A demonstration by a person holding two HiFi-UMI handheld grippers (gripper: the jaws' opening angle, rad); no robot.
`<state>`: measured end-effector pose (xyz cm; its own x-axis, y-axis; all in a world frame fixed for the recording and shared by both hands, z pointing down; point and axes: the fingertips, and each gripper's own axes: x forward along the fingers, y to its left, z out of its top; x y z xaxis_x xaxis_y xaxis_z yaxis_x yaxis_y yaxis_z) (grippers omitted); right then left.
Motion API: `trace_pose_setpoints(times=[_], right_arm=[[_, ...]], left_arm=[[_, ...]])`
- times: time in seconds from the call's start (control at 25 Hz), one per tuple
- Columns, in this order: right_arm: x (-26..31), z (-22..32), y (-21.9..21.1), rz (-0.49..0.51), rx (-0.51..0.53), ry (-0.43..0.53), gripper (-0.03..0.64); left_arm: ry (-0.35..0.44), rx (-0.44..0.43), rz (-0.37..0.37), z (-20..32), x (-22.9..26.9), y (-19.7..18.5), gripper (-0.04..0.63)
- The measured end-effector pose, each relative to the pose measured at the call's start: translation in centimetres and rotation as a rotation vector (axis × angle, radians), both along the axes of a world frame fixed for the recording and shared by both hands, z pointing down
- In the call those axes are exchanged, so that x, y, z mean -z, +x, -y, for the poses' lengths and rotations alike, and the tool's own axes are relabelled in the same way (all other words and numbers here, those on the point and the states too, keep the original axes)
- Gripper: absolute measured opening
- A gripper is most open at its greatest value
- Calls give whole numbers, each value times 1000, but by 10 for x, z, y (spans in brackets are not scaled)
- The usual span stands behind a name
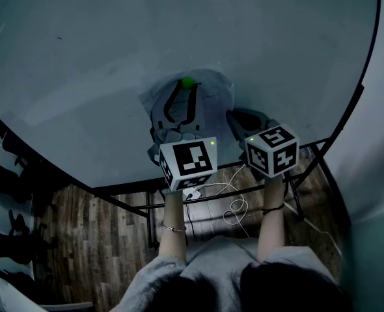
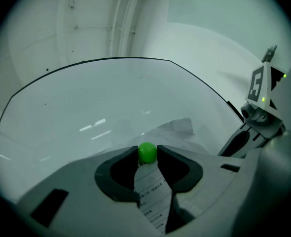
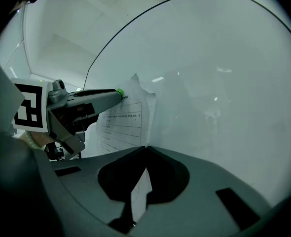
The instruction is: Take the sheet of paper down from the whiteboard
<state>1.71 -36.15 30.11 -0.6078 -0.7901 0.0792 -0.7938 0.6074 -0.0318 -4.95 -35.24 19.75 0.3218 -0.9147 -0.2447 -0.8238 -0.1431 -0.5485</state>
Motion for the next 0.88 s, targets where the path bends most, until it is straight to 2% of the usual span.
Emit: trace_pose_setpoints(times=[0.28, 0.44, 0.6, 0.88], right_arm=[[1, -2, 1, 34, 3, -30, 2], [-1, -2, -1, 42, 13, -46, 2], [-5, -5, -5, 42, 29, -64, 2], [-10, -7, -8, 33, 49, -88, 0]], left_arm=[[-1, -7, -4, 0, 2, -1, 126], [27, -8, -8, 1, 5, -1, 126], [2, -3, -13, -2, 4, -2, 126], [12, 7, -14, -2, 5, -2, 126]])
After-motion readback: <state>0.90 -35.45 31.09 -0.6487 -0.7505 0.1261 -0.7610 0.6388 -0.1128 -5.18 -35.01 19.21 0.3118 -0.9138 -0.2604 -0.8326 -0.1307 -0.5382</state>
